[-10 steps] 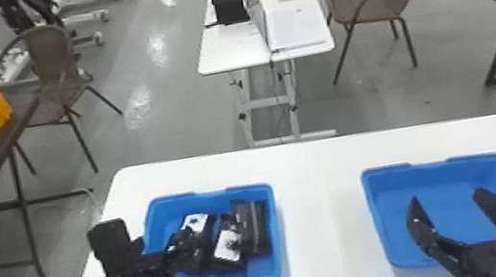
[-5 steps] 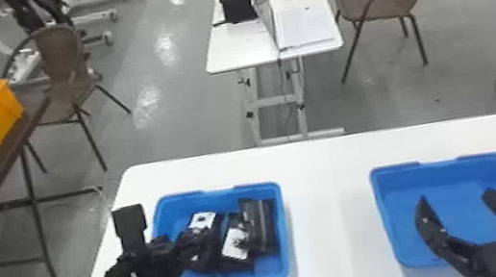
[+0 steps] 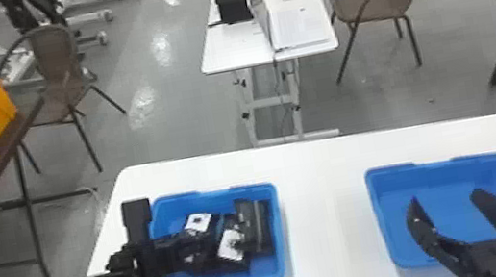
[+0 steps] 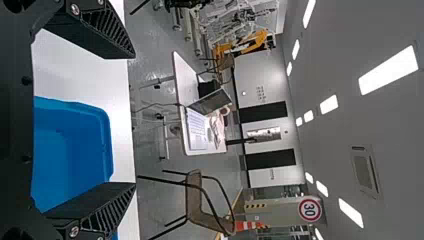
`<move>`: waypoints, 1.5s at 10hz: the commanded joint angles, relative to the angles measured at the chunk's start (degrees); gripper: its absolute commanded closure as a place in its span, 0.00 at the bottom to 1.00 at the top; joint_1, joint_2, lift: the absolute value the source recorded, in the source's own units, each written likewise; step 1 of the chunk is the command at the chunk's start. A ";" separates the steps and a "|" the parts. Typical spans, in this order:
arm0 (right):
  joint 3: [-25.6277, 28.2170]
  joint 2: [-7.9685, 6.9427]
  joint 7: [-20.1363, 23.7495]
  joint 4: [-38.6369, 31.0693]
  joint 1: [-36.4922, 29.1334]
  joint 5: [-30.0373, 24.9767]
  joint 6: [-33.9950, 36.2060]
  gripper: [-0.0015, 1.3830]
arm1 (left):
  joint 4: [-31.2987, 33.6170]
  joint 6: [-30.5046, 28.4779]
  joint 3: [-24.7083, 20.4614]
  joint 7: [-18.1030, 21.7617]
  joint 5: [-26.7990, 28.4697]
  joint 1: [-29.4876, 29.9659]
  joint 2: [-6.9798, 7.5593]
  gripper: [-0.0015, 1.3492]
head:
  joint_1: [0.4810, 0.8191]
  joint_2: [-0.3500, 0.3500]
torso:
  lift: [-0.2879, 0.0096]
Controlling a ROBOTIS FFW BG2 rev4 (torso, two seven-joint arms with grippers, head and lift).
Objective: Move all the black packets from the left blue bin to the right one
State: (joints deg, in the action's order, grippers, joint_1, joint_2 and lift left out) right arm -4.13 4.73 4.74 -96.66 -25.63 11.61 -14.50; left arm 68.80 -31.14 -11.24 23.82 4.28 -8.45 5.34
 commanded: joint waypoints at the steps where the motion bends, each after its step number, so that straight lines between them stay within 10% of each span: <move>1: 0.00 0.02 0.36 0.33 0.23 0.26 0.00 0.07 | -5.52 2.04 0.43 0.71 1.70 -3.06 0.37 0.17 | 0.63 0.66 | 0.97; 3: 0.00 -0.07 0.80 0.42 0.41 0.26 0.09 0.07 | -6.57 3.10 -0.27 0.79 2.05 -3.94 0.11 0.68 | 0.63 0.66 | 0.97; 6: 0.00 -0.07 0.88 0.60 0.32 0.79 0.09 0.07 | -6.40 4.86 0.43 0.97 2.93 -3.50 0.72 0.90 | 0.63 0.67 | 0.97; 10: 0.00 -0.07 1.15 0.86 0.49 1.05 0.09 0.07 | -1.12 11.80 -0.27 4.13 3.01 0.98 0.28 0.90 | 0.63 0.66 | 0.97; 13: 0.00 -0.16 2.03 0.77 0.58 2.28 0.18 0.07 | 16.19 16.46 -0.36 12.04 -3.84 10.83 -0.95 0.90 | 0.63 0.63 | 0.97; 15: 0.00 -0.25 9.67 3.06 4.01 8.26 1.23 0.07 | 16.81 25.42 3.33 16.35 -11.66 11.35 -0.86 0.90 | 0.63 0.57 | 0.97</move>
State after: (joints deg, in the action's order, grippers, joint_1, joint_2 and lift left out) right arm -4.13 4.55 13.64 -94.62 -23.07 17.83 -13.68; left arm 85.82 -8.77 -9.19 40.15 -4.78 2.85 4.41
